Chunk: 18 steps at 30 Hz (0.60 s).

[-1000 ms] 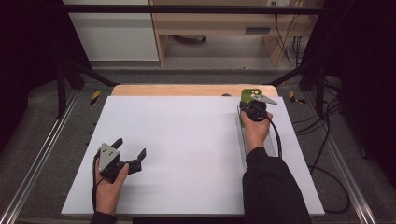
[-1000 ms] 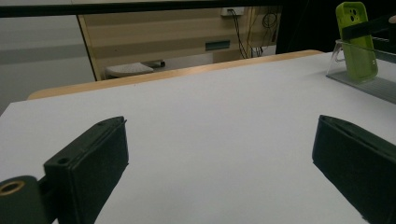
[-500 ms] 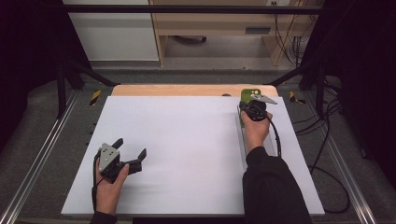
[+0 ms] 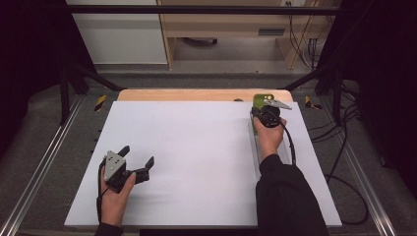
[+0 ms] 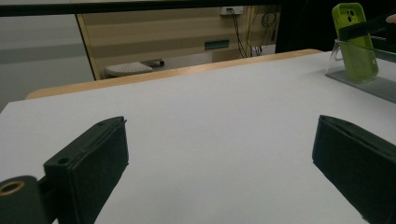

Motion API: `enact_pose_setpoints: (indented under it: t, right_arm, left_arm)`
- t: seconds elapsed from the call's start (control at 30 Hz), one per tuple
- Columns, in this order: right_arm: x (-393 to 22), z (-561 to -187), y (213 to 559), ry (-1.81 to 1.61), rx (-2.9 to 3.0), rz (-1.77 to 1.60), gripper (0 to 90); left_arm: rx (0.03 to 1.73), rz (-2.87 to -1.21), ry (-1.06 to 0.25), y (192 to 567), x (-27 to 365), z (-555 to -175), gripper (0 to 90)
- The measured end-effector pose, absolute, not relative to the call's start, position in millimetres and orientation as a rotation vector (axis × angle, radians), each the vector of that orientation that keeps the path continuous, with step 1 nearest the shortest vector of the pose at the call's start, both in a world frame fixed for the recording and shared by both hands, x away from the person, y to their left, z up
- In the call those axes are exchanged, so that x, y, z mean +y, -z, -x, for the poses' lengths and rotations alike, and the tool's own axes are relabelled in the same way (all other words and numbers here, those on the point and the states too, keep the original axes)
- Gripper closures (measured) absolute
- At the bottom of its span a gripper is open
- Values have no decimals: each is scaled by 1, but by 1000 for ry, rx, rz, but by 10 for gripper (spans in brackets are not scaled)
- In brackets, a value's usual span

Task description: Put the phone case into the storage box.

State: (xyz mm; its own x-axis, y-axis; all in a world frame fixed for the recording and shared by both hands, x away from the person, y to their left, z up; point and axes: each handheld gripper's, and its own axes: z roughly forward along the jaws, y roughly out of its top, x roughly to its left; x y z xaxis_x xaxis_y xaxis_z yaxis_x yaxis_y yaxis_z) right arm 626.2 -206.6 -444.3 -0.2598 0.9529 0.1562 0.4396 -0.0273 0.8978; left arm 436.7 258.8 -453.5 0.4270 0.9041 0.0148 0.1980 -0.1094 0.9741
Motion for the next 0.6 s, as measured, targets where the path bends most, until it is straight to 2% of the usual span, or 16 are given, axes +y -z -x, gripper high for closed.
enact_pose_setpoints:
  t: [0.6]
  right_arm:
    - [-206,-626,443,-1253,1741,-1448,840]
  left_arm:
    - [994,-1593,-808,454,259,-437,32]
